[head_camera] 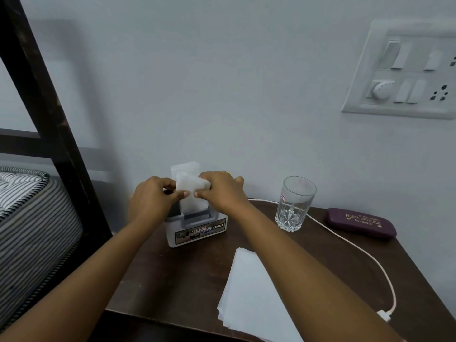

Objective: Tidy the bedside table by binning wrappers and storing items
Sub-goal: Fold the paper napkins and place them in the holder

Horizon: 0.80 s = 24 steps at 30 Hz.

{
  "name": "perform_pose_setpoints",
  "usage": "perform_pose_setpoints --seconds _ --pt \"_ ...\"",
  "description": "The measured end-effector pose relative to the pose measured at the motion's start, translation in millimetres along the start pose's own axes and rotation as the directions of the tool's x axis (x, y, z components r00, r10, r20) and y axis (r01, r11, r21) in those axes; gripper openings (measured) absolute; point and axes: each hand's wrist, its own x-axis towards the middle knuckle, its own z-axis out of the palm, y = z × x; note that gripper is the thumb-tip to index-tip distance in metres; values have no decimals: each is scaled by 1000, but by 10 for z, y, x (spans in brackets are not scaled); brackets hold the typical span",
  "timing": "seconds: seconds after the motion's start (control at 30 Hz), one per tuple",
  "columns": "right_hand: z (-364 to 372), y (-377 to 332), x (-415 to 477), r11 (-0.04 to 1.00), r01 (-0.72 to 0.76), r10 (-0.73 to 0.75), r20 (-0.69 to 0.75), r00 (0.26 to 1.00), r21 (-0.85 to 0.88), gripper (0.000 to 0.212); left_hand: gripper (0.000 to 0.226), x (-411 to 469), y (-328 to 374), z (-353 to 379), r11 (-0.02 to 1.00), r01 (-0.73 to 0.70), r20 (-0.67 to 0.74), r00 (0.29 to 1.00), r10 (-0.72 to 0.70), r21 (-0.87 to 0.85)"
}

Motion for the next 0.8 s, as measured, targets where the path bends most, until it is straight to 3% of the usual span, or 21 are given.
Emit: perform_pose_setpoints --seconds 0.1,0.23,0.37,0.47,0.6,0.8 --pt "53 -11 -6 996 28 -25 34 999 -85 22 23 -21 24 7 1000 1 13 1000 -1 23" --pt "1 -2 22 999 -29 30 -26 999 35 23 32 18 2 12 999 26 -36 999 -26 18" --pt "-47 -13 37 1000 -26 26 93 995 0 35 29 36 31 28 996 40 36 998 -43 77" --pt "-35 -2 36 1000 -5 8 158 987 -15 46 27 45 -18 58 996 87 52 995 -86 -23" --pt "-43 43 51 998 12 -1 154 988 -67 33 30 32 -52 56 970 192 99 979 -178 -149" --pt "45 26 45 948 124 -114 53 992 -294 26 28 -4 68 6 980 198 68 978 -195 -37"
